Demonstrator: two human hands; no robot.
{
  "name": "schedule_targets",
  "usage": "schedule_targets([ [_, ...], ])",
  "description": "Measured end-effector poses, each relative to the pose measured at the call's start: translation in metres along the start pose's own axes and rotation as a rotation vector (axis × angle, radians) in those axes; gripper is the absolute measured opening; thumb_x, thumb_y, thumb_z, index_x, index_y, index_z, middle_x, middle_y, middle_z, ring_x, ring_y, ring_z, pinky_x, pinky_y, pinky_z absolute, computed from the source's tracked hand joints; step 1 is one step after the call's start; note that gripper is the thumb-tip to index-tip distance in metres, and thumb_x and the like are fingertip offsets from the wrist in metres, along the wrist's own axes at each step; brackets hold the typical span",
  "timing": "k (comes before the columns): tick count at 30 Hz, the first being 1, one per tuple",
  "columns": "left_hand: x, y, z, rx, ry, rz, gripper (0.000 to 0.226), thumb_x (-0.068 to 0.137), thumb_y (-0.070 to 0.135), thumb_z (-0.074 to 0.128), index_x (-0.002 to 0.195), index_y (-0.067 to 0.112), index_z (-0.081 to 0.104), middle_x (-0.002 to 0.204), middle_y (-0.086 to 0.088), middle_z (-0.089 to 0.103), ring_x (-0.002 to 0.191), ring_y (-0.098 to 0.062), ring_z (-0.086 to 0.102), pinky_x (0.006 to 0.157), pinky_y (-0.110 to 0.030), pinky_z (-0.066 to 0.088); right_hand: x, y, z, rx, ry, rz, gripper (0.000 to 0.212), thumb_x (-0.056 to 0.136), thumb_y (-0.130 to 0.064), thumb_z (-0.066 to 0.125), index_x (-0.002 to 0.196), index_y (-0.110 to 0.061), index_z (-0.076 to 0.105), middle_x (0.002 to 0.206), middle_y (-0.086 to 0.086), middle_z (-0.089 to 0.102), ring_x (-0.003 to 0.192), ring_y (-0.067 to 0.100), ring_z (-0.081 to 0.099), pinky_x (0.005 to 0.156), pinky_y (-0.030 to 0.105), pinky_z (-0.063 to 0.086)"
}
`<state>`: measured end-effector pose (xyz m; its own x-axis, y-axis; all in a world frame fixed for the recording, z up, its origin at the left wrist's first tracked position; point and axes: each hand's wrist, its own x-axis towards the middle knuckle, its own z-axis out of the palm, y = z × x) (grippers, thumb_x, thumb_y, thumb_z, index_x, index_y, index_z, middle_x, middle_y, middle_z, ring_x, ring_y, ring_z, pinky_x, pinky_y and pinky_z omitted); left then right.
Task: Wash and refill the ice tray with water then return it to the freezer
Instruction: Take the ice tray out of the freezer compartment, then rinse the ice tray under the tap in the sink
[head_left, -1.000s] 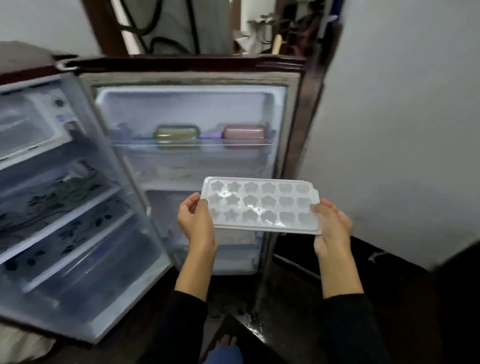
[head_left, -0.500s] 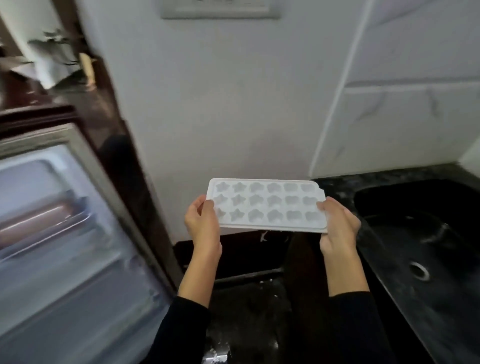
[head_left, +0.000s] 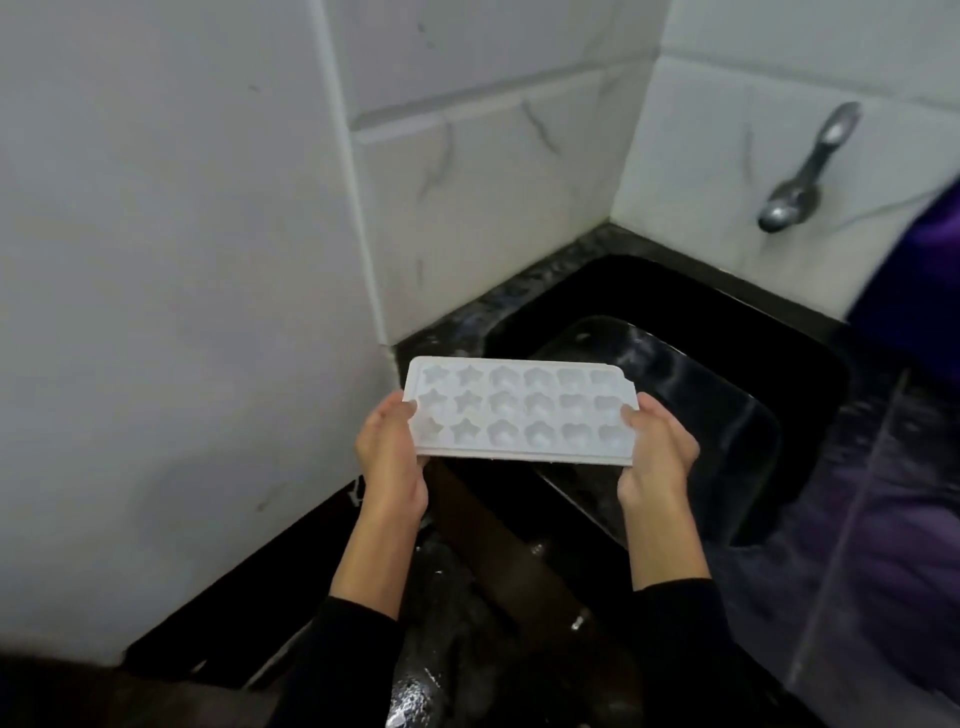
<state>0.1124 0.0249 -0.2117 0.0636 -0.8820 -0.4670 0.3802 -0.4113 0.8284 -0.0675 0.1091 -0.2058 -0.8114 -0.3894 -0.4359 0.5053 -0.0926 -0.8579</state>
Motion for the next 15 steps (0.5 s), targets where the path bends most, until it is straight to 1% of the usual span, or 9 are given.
schedule_targets([
  [1,0.002,-0.004,0.014,0.003,-0.019,-0.007,0.034,0.092,0.006,0.052,0.125,0.009,0.057,0.115,-0.010,0.065,0.105,-0.025,0.064,0.093,-0.043,0.052,0.009,-0.004,-0.006,0.006,0.024,0.000,0.028,0.085,0.004,0.060,0.107,-0.011,0.064,0.107,0.011,0.069,0.097,0.025,0.068,0.085,0.038,0.057],
  [2,0.002,-0.008,0.027,0.000,-0.037,-0.015,0.034,0.092,0.006,0.051,0.126,0.009,0.056,0.113,-0.009,0.065,0.103,-0.024,0.063,0.092,-0.041,0.053,0.019,-0.010,-0.012,0.015,0.043,0.000,0.028,0.085,0.004,0.060,0.108,-0.011,0.063,0.108,0.012,0.068,0.098,0.027,0.068,0.088,0.040,0.056],
  [5,-0.001,-0.022,0.067,0.004,-0.095,-0.038,0.031,0.093,0.005,0.051,0.123,0.010,0.056,0.106,-0.005,0.065,0.101,-0.022,0.063,0.094,-0.039,0.052,0.048,-0.028,-0.029,0.052,0.076,-0.009,0.028,0.085,0.005,0.060,0.107,-0.010,0.063,0.110,0.014,0.067,0.099,0.027,0.067,0.085,0.037,0.056],
  [7,-0.004,-0.033,0.092,0.010,-0.139,-0.077,0.028,0.092,0.005,0.053,0.120,0.006,0.056,0.108,-0.009,0.065,0.103,-0.025,0.063,0.096,-0.041,0.051,0.067,-0.043,-0.038,0.070,0.100,-0.018,0.028,0.084,0.006,0.061,0.107,-0.011,0.064,0.111,0.015,0.067,0.101,0.028,0.067,0.088,0.040,0.055],
  [9,-0.009,-0.041,0.116,0.016,-0.203,-0.132,0.026,0.091,0.007,0.056,0.118,0.004,0.057,0.109,-0.011,0.066,0.100,-0.026,0.064,0.090,-0.039,0.053,0.084,-0.059,-0.048,0.081,0.123,-0.035,0.028,0.085,0.006,0.060,0.108,-0.011,0.064,0.112,0.014,0.067,0.101,0.028,0.066,0.090,0.042,0.055],
  [11,-0.012,-0.049,0.137,0.023,-0.280,-0.178,0.021,0.092,0.009,0.057,0.112,0.004,0.058,0.107,-0.011,0.067,0.097,-0.025,0.065,0.081,-0.034,0.054,0.100,-0.076,-0.057,0.085,0.135,-0.054,0.031,0.086,0.005,0.059,0.114,-0.009,0.064,0.112,0.013,0.067,0.100,0.026,0.066,0.088,0.039,0.055],
  [15,-0.008,-0.068,0.175,0.059,-0.364,-0.200,0.020,0.093,0.013,0.056,0.110,0.004,0.061,0.111,-0.015,0.067,0.100,-0.029,0.065,0.075,-0.037,0.055,0.132,-0.102,-0.077,0.076,0.144,-0.090,0.035,0.087,0.005,0.060,0.120,-0.008,0.062,0.114,0.012,0.066,0.103,0.025,0.066,0.089,0.037,0.055],
])
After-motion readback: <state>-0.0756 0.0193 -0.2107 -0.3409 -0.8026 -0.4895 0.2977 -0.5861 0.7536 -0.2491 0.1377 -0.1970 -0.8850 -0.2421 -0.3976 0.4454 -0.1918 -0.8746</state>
